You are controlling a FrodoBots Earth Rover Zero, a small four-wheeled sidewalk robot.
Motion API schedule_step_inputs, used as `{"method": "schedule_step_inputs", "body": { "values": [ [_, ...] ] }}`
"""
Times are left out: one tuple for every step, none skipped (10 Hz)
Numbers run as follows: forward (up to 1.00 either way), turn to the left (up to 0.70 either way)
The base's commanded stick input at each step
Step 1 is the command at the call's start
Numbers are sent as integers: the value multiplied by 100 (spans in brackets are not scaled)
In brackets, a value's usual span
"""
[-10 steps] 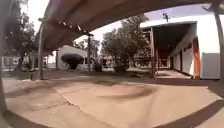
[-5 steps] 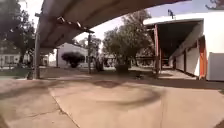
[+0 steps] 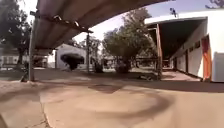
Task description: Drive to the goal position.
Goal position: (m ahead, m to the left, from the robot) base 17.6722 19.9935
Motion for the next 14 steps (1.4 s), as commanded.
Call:
{"method": "schedule_step_inputs", "body": {
  "values": [
    [70, 0],
    [70, 0],
    [70, 0],
    [70, 0],
    [70, 0],
    [70, 0],
    [70, 0],
    [70, 0],
    [70, 0],
    [70, 7],
    [70, 18],
    [70, 35],
    [70, 35],
    [70, 35]
  ]
}}
